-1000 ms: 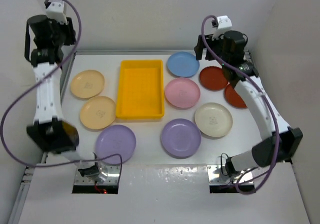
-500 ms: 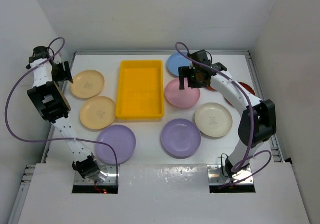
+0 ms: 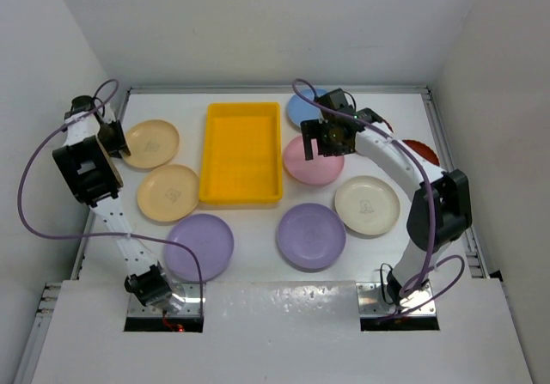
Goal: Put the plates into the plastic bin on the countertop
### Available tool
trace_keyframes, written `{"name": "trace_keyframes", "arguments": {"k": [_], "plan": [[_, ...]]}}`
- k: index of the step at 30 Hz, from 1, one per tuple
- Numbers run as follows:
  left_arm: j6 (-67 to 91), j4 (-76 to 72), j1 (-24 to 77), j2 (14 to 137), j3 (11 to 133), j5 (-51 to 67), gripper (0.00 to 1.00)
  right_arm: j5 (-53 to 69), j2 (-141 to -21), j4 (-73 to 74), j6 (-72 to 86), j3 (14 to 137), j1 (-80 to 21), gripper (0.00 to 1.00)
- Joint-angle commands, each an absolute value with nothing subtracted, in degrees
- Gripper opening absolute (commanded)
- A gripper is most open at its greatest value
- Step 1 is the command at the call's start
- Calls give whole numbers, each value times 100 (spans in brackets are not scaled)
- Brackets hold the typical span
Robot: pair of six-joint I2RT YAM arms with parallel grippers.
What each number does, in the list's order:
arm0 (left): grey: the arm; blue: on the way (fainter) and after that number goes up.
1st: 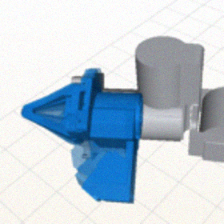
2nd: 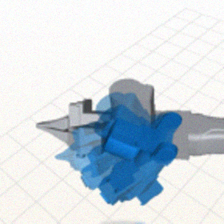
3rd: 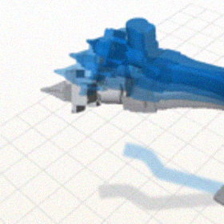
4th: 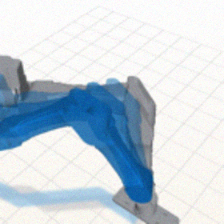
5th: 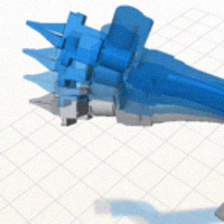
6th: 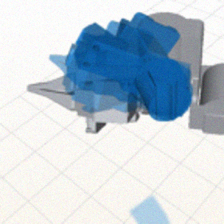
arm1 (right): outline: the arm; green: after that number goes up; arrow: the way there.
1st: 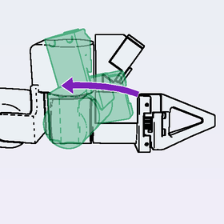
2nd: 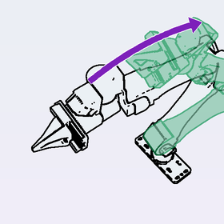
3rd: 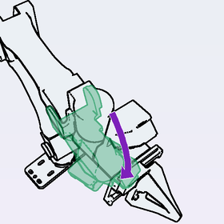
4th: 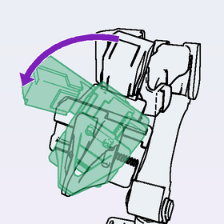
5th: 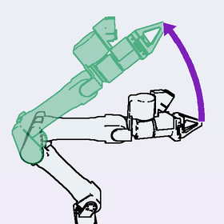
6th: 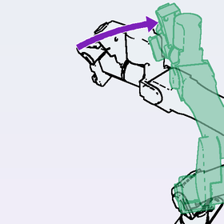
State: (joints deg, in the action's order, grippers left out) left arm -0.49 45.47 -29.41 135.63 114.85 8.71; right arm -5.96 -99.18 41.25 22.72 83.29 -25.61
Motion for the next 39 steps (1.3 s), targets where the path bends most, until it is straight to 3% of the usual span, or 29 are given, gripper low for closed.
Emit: {"name": "trace_keyframes", "arguments": {"k": [1,4,5,6,16,23,31,39], "plan": [[9,4474,-2997,13588,11391,1046,32,-466,-9756,4087,2276,8386,-2444,86],[140,4474,-3058,13527,11391,1221,19,-124,-9817,4043,2469,8236,-2241,82],[141,4474,-3059,13526,11391,1291,3,-71,-9826,4017,2592,8201,-2180,80],[280,4474,-3111,13448,11391,1379,0,-27,-9852,3938,2749,8122,-2110,76],[387,4263,-2876,11858,12796,2486,0,-790,-10150,3436,3313,7989,-1486,61],[457,4061,-1724,10873,12262,3304,0,-958,-10485,3331,3507,7805,-1231,60],[-280,4570,-108,11214,10899,2734,0,-914,-11144,3226,3498,8103,-1134,59],[-404,4641,264,11926,10556,2399,0,-492,-11329,2795,3559,8007,-1107,58]]}}
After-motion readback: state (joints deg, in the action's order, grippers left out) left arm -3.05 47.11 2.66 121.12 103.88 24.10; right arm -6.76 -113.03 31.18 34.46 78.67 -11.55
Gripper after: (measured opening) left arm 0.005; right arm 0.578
